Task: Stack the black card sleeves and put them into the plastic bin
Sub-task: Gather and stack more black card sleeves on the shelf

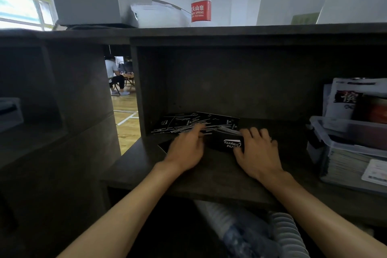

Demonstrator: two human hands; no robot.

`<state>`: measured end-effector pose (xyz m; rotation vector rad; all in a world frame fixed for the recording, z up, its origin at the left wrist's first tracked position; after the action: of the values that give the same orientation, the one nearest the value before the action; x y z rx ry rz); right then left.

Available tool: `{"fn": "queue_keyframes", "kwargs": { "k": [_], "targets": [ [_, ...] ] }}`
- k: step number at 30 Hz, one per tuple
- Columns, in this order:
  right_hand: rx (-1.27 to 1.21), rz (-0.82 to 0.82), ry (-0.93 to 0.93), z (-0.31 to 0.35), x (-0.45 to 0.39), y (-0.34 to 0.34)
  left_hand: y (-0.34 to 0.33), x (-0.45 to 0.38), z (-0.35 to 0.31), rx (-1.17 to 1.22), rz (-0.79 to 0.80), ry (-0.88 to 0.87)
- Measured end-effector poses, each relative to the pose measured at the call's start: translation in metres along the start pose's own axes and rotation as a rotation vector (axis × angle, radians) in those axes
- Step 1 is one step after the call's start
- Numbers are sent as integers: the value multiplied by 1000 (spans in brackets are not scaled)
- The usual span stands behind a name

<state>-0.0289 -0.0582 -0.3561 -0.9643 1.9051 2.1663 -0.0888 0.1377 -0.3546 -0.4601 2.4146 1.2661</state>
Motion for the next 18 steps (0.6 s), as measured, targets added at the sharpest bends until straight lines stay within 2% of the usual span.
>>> {"fn": "queue_keyframes", "kwargs": {
  "k": [2, 4, 6, 9, 13, 18],
  "targets": [
    [9, -7, 11, 0, 4, -1, 24, -1, 26, -98, 45, 89],
    [0, -2, 11, 0, 4, 1, 40, 5, 48, -201, 220, 185],
    [-23, 2, 23, 2, 3, 3, 44, 16, 57, -256, 346, 200],
    [-57, 17, 78, 5, 4, 4, 41, 28, 46, -292, 355, 106],
    [-94, 25, 109, 5, 4, 6, 30, 30, 31, -145, 355, 60],
    [-157, 9, 136, 4, 5, 7, 30, 20, 28, -230, 342, -25]
  ]
}}
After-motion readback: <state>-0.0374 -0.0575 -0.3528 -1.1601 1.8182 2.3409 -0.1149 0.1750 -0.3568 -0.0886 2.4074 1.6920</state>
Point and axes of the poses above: each hand's wrist, its own x-axis away from the middle knuckle, its own y-axis out of the back of the hand, z = x × y, the point moved 3 cm from there along -x, towards the middle knuckle, and after that the axes turned 4 degrees about x, right-handed, at the moved point
